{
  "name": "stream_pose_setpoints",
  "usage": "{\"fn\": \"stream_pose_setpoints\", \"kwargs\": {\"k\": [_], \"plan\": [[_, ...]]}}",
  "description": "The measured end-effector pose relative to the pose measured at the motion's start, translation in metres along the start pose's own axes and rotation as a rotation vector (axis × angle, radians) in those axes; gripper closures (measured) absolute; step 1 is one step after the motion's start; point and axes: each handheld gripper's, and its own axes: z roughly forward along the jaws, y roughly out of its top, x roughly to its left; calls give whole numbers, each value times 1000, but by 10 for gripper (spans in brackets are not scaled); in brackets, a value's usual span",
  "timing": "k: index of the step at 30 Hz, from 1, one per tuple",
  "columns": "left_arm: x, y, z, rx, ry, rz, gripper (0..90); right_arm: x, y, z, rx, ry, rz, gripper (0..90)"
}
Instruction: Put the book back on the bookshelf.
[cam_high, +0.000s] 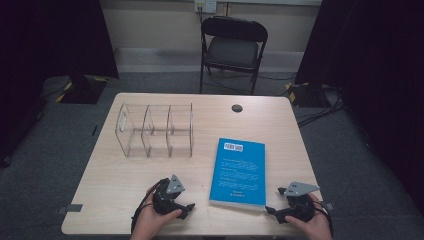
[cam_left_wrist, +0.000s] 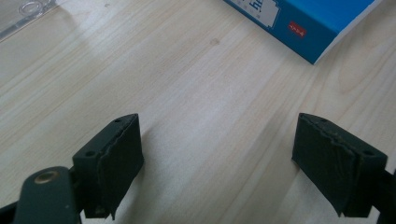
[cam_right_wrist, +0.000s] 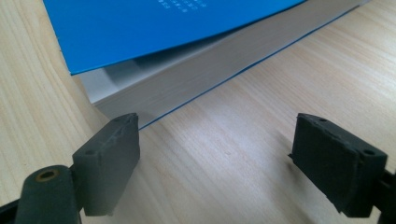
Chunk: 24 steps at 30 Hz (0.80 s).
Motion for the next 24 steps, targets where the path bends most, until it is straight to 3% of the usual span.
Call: {"fn": "stream_pose_setpoints", "kwargs": {"k": [12, 24], "plan": [[-6, 2, 4, -8, 1, -2, 133, 16, 1, 4, 8, 43, -51, 146], [-11, 3, 12, -19, 4, 4, 0, 30, 8, 18, -29, -29, 0, 122]]}}
